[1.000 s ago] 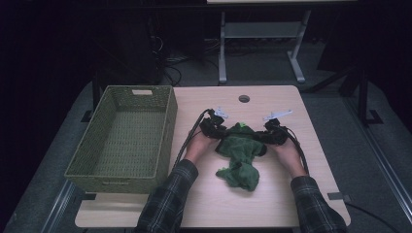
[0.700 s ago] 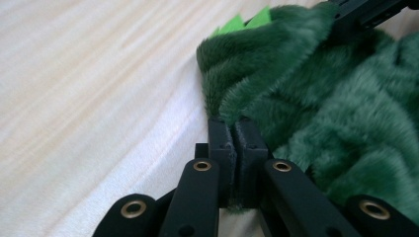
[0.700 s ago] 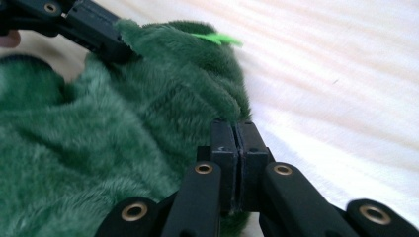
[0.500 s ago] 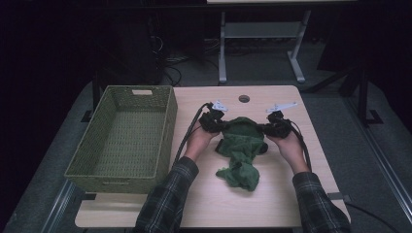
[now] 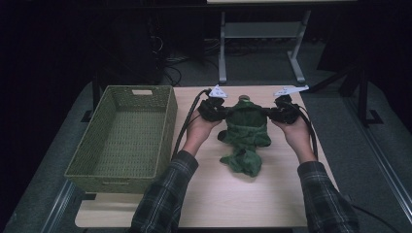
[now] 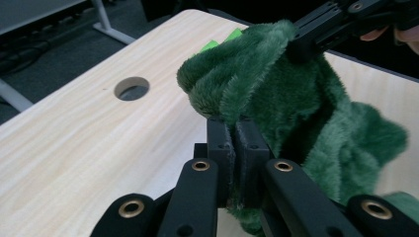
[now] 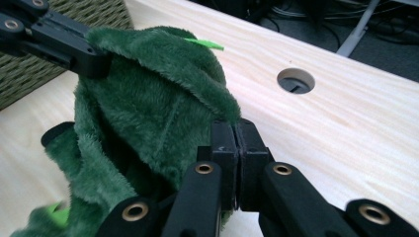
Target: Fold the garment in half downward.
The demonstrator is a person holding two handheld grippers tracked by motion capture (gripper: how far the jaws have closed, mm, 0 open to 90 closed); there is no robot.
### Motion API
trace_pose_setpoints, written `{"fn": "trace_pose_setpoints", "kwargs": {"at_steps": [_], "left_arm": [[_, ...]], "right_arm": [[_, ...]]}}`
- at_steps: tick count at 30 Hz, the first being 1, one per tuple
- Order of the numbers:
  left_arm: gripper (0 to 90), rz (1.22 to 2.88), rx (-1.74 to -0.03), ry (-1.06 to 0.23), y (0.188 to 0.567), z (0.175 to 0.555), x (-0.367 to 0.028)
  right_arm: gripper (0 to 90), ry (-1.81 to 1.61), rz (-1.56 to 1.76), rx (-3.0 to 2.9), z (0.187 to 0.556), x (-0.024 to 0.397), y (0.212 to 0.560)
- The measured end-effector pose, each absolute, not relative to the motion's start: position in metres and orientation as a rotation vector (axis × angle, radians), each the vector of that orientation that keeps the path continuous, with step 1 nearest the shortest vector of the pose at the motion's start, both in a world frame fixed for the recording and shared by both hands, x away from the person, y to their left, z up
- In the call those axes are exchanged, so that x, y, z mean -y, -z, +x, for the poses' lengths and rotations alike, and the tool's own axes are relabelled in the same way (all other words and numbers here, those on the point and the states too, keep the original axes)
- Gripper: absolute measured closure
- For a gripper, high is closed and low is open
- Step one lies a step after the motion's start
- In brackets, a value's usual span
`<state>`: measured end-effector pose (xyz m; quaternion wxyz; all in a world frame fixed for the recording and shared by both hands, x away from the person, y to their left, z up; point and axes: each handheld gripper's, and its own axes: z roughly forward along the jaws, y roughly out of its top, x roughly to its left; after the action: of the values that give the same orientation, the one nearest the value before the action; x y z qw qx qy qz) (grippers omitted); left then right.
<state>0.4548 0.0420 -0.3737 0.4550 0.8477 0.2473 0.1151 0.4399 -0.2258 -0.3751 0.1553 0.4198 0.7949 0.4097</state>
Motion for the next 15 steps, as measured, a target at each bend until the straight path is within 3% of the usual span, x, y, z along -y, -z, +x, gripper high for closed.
{"fn": "trace_pose_setpoints", "kwargs": {"at_steps": [15], "left_arm": [[86.6, 2.057, -0.522, -0.195, 0.376, 0.395, -0.050]], "right_arm": [[88.5, -1.267, 1.078, -2.332, 0.375, 0.231, 0.383]]}}
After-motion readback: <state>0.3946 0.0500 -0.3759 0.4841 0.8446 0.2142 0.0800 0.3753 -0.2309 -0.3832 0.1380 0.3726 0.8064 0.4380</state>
